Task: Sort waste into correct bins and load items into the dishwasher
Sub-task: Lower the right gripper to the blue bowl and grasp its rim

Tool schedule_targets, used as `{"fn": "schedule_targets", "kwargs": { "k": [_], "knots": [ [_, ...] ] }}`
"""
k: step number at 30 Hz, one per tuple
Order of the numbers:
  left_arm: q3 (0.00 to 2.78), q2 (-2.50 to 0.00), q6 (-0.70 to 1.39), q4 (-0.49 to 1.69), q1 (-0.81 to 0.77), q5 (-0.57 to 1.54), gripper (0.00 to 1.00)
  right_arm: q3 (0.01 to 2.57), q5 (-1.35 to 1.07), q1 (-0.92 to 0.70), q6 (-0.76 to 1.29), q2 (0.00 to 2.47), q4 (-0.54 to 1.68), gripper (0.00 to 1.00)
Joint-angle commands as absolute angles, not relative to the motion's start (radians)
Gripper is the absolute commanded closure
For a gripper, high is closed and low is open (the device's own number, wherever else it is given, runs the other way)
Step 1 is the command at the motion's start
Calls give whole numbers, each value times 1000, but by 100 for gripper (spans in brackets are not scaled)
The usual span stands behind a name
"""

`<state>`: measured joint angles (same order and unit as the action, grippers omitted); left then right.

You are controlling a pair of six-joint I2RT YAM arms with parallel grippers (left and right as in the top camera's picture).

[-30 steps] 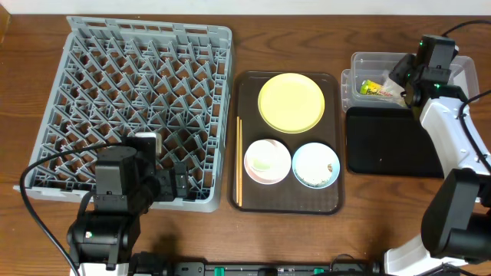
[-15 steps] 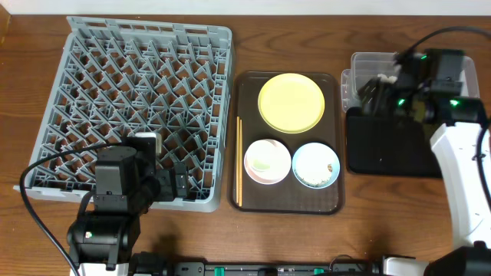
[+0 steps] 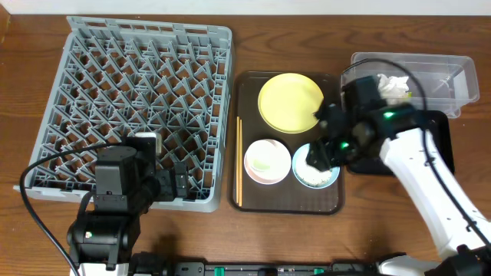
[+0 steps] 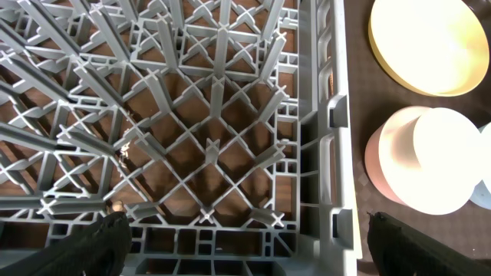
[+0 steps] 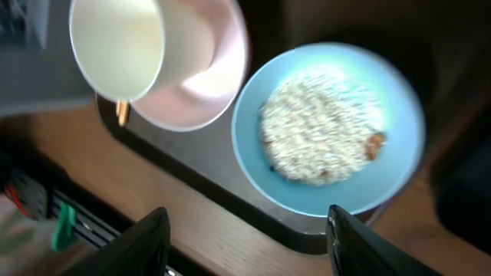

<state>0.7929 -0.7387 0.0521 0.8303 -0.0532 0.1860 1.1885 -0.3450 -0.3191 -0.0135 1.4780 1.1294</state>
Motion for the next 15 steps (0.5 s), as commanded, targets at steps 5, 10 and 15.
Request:
{"fn": "schedule_targets", "kwargs": {
  "k": [5, 10, 15],
  "knots": [
    [809, -737, 57, 830, -51, 199, 1, 1061, -232, -496, -28, 1475, 1023, 39],
    [809, -737, 57, 830, -51, 199, 2, 960, -115, -591, 22, 1475, 881, 45],
    [809, -737, 57, 830, -51, 199, 2, 886, 3, -643, 92, 1476, 754, 47]
  ]
}}
